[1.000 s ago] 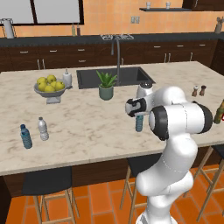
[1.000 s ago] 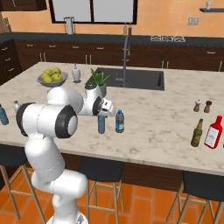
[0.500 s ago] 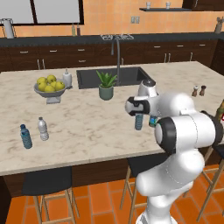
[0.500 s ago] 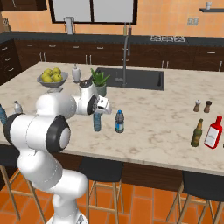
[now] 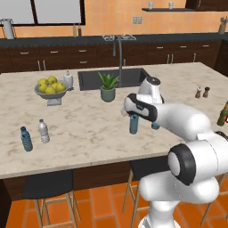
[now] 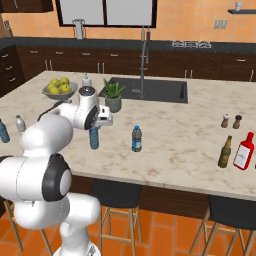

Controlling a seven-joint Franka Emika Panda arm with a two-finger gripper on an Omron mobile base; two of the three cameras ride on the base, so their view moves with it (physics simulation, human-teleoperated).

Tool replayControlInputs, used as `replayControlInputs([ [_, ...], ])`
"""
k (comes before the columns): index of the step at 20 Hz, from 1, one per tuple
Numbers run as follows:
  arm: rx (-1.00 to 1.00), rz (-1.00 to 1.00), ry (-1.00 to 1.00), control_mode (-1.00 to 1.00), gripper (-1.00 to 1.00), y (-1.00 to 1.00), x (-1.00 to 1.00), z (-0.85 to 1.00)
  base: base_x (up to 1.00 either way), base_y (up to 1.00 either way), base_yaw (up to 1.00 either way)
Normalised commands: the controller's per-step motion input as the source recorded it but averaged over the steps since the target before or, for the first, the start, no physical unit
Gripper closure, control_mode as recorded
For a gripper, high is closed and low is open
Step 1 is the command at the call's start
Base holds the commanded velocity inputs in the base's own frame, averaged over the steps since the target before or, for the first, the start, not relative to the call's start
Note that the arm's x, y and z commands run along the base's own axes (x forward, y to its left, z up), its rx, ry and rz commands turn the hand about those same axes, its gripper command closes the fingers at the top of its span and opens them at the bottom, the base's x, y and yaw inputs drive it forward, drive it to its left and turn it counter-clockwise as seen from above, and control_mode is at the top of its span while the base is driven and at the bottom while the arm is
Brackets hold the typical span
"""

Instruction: Move the plastic bottles in the middle to the plastics group, and the glass bottles in the middle to the glass group.

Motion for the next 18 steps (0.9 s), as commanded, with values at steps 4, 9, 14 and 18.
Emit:
replayControlInputs([
  [4,0.0,0.42,0.03,-1.0,1.0,0.78,-0.41,0.25,0.0,0.0,0.0],
  [9,0.0,0.37,0.0,-1.0,1.0,0.93,-0.43,0.15,0.0,0.0,0.0],
  [14,0.0,0.33,0.0,-1.0,1.0,0.98,-0.44,0.06,0.0,0.0,0.0],
  [18,-0.02,0.33,0.0,-1.0,1.0,1.0,-0.47,0.0,0.0,0.0,0.0],
])
